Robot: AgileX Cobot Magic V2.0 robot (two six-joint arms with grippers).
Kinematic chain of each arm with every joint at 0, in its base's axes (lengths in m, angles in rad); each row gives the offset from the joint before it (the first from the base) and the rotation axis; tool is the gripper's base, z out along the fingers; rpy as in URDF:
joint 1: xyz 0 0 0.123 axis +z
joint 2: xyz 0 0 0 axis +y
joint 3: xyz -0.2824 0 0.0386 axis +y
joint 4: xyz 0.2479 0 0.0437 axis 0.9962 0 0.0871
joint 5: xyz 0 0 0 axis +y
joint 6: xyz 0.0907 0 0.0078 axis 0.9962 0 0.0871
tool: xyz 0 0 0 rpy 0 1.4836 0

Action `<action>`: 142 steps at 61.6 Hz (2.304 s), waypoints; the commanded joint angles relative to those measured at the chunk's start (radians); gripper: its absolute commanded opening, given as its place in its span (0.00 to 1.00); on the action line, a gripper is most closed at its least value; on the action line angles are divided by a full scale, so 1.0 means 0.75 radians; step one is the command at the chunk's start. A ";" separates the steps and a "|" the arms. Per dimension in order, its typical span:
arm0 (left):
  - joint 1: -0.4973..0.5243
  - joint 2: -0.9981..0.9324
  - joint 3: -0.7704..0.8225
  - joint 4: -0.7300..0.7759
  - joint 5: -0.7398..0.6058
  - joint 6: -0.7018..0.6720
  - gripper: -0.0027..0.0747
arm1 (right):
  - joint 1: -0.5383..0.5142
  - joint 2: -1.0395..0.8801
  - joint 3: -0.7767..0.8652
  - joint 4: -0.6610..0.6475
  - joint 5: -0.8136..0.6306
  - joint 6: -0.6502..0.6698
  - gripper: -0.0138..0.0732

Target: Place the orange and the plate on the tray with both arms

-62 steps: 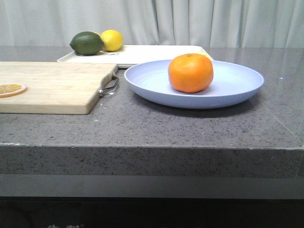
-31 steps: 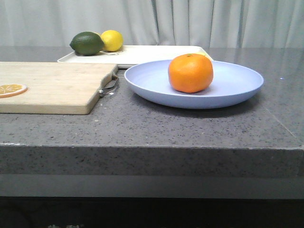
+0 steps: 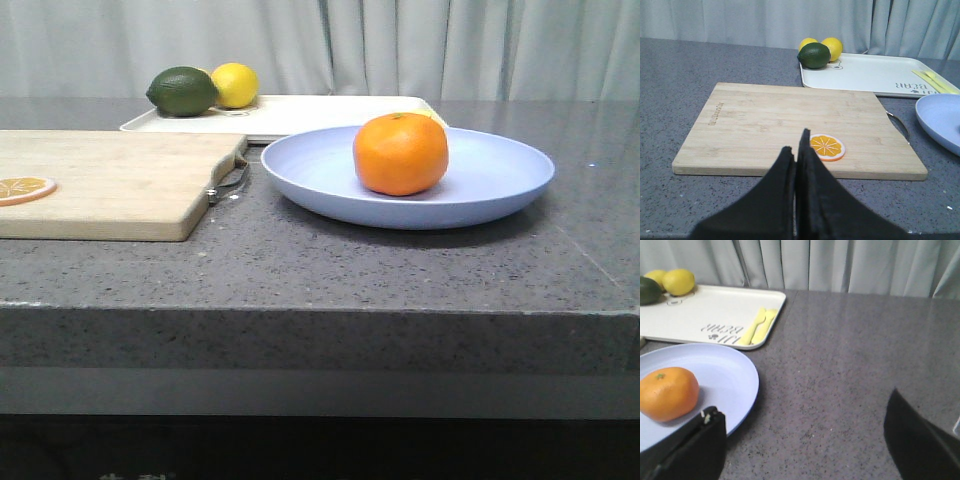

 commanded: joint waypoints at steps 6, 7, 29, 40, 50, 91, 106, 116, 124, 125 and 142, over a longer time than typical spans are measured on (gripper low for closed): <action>0.004 0.017 -0.032 0.004 -0.131 -0.010 0.01 | -0.006 0.237 -0.165 0.066 -0.013 -0.004 0.90; 0.004 0.017 -0.032 0.004 -0.131 -0.010 0.01 | -0.006 0.270 -0.185 0.075 -0.002 -0.004 0.90; 0.004 0.017 -0.032 0.004 -0.131 -0.010 0.01 | -0.006 0.931 -0.645 0.295 0.294 -0.004 0.76; 0.004 0.017 -0.032 0.004 -0.131 -0.010 0.01 | 0.013 1.193 -0.875 0.401 0.467 -0.047 0.63; 0.004 0.017 -0.032 0.004 -0.131 -0.010 0.01 | 0.025 1.328 -0.989 0.460 0.512 -0.086 0.63; 0.004 0.017 -0.032 0.004 -0.131 -0.010 0.01 | 0.023 1.423 -1.051 0.539 0.572 -0.086 0.09; 0.004 0.017 -0.032 0.004 -0.131 -0.010 0.01 | 0.008 1.487 -1.270 0.667 0.720 -0.086 0.09; 0.004 0.017 -0.032 0.002 -0.131 -0.010 0.01 | 0.009 1.616 -1.525 0.805 0.846 -0.084 0.09; 0.004 0.017 -0.032 0.000 -0.131 -0.010 0.01 | 0.010 1.751 -1.797 0.854 0.895 -0.017 0.09; 0.004 0.017 -0.032 0.000 -0.131 -0.010 0.01 | 0.010 1.776 -1.845 0.854 0.899 -0.004 0.09; 0.004 0.017 -0.032 0.000 -0.131 -0.010 0.01 | 0.045 2.137 -2.469 0.768 0.957 0.172 0.09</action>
